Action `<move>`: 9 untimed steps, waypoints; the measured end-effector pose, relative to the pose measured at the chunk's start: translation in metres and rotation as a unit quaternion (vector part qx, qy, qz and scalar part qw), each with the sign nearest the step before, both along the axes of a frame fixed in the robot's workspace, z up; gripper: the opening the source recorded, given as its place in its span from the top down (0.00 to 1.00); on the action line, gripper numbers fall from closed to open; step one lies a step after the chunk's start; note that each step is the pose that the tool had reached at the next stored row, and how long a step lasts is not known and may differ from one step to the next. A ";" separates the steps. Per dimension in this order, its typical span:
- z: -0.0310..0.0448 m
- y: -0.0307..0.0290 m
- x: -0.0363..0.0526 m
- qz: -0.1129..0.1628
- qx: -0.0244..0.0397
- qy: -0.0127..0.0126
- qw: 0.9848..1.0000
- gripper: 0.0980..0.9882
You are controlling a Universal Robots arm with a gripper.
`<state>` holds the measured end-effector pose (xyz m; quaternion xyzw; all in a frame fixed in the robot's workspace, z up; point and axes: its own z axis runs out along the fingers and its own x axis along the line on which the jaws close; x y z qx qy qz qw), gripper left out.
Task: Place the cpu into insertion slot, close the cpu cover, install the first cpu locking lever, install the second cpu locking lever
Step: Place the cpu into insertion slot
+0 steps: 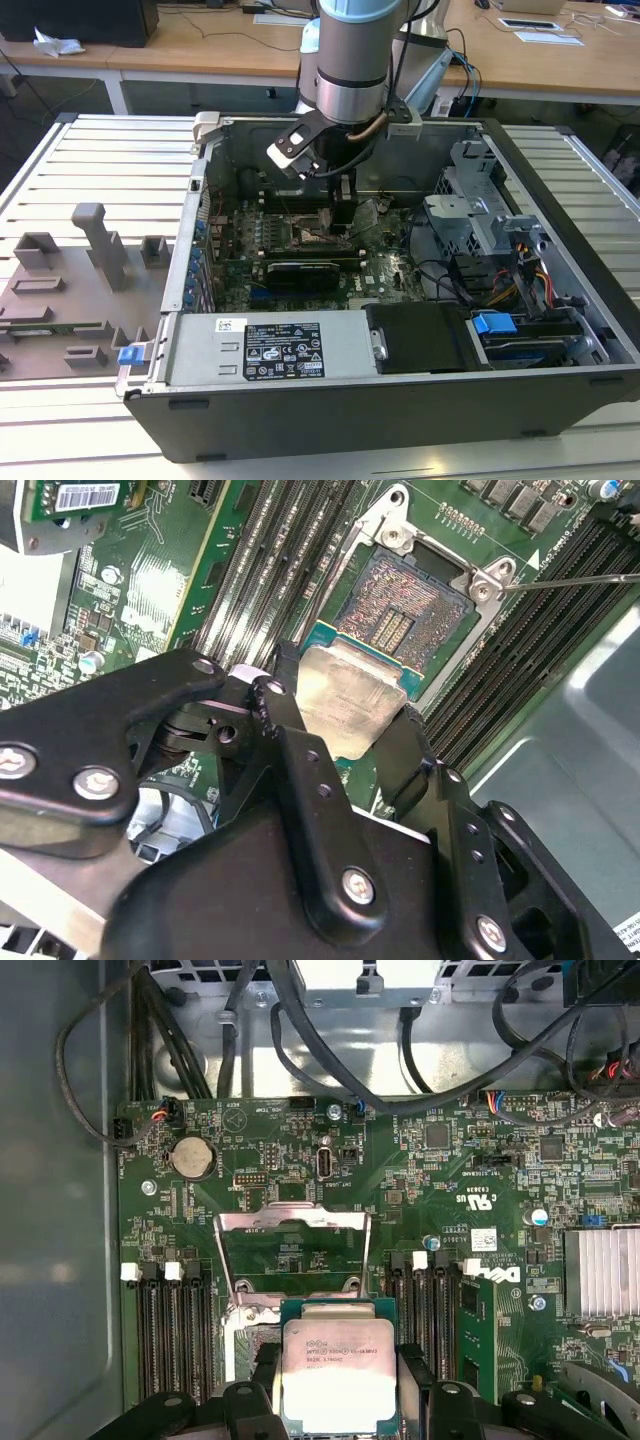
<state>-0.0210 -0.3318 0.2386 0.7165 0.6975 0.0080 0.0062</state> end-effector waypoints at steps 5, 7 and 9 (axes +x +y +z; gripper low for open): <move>-0.0002 0.0000 -0.0011 0.000 0.000 0.000 1.000 0.50; -0.0002 0.0002 -0.0033 0.000 0.000 0.000 1.000 0.50; -0.0003 0.0007 -0.0065 0.000 0.000 0.000 1.000 0.50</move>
